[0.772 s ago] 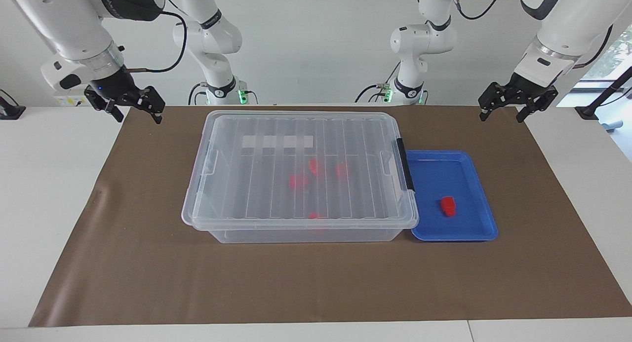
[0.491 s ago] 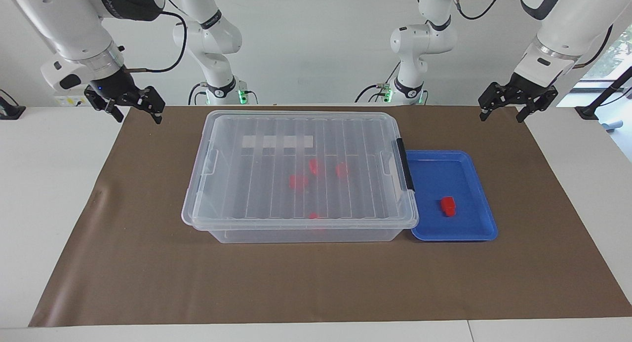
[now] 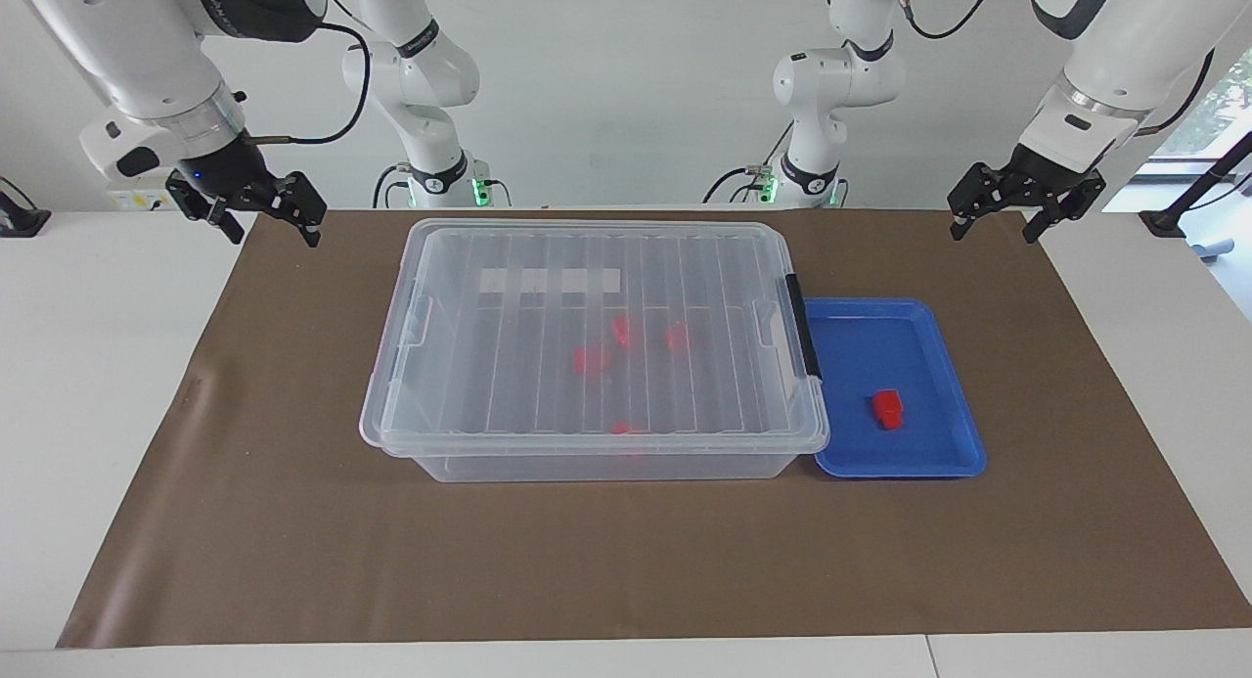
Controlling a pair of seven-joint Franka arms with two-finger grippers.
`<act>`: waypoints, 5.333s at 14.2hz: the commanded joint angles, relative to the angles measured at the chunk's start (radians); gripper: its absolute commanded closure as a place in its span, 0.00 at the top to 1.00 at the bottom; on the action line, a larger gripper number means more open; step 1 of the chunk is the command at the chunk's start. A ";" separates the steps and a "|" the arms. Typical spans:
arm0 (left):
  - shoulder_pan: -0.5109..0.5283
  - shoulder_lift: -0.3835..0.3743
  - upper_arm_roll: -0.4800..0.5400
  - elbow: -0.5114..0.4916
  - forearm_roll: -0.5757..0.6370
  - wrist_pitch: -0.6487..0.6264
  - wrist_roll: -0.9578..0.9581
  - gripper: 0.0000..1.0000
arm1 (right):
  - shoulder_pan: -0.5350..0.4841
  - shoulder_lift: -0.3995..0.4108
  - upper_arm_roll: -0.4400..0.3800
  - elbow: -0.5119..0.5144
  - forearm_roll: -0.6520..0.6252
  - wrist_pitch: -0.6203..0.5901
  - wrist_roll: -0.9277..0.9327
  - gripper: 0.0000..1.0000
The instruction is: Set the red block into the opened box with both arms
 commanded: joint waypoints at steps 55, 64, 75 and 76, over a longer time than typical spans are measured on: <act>-0.049 0.265 0.001 -0.532 -0.004 0.938 -0.145 0.00 | -0.049 0.064 -0.072 -0.325 0.010 0.421 -0.247 1.00; -0.057 0.055 0.001 -0.414 0.001 0.618 -0.148 0.00 | -0.049 0.065 -0.137 -0.322 0.010 0.422 -0.349 1.00; -0.350 0.010 -0.019 -0.302 0.094 0.474 -0.416 0.00 | -0.049 0.068 -0.166 -0.316 0.010 0.438 -0.399 1.00; -0.387 0.042 -0.019 -0.302 0.113 0.505 -0.484 0.00 | -0.049 0.073 -0.161 -0.301 0.010 0.429 -0.398 1.00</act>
